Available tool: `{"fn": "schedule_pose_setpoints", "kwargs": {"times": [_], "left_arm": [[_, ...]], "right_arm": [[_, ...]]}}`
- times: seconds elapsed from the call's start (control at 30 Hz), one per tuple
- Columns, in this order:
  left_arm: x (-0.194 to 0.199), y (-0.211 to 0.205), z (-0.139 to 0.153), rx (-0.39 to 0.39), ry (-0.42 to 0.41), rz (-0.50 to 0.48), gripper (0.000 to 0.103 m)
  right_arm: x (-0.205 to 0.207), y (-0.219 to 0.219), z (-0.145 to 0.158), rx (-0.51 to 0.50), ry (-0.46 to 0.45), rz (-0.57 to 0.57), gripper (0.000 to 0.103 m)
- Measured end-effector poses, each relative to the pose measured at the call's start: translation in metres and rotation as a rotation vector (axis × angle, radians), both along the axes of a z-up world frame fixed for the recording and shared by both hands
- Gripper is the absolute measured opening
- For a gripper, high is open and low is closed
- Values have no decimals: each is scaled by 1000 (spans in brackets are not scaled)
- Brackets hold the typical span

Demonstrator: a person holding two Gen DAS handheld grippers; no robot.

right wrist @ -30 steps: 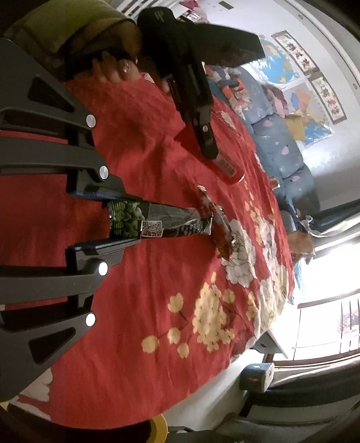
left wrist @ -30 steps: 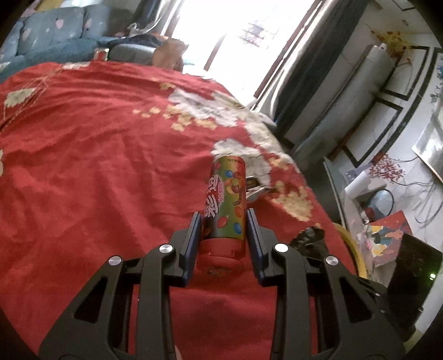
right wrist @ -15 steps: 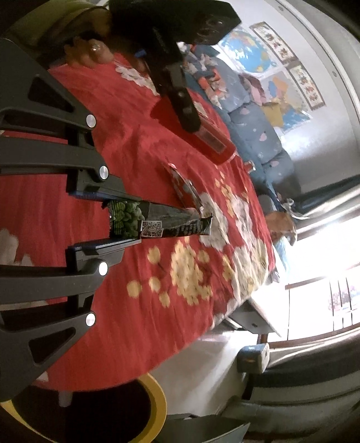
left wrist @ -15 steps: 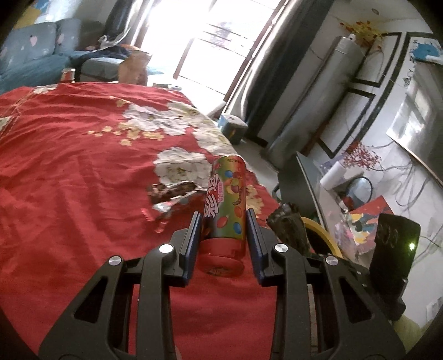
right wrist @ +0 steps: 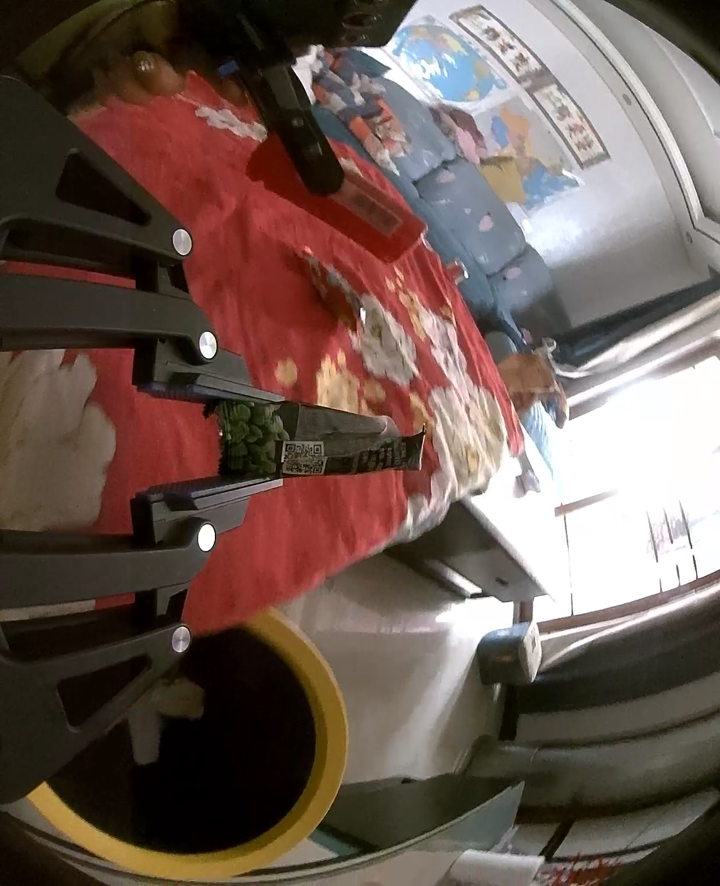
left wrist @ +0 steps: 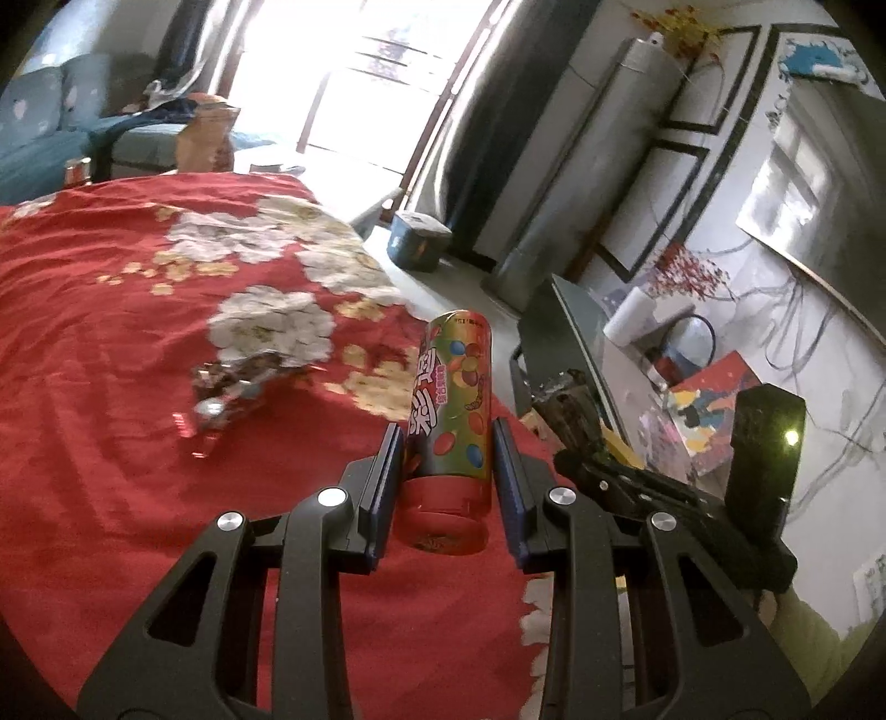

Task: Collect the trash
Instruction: 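Lift and carry the candy tube and pea bag with both tools over the bin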

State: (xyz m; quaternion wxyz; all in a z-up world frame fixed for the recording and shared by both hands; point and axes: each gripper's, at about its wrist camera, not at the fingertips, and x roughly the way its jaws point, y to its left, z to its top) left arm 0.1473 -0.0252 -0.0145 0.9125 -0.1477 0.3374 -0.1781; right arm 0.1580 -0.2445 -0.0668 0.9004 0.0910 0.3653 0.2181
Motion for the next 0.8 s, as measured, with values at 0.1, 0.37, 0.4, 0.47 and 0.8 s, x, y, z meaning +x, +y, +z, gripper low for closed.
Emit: {"fn": "schedule_pose_setpoints", "kwargs": {"times": [0.1,0.37,0.4,0.47,0.8], "left_arm": [[3,-16,-2,5,5,-31,25],[9,-62,-10,26,25,-118,25],[10,-67,-11,28,27,-126,25],[13,-78,-13,38,32,-147,25],[24,-130,-28,72,64,-240,25]], "right_arm": [[1,-17,-4,-3,9,-38,22],[2,-57,-14,1,31,-124,22],[1,-62,-15,2,33,-133,22],[1,-71,-17,1,39,-152,22],[4,-111,-30,20,83,-227,24]]}}
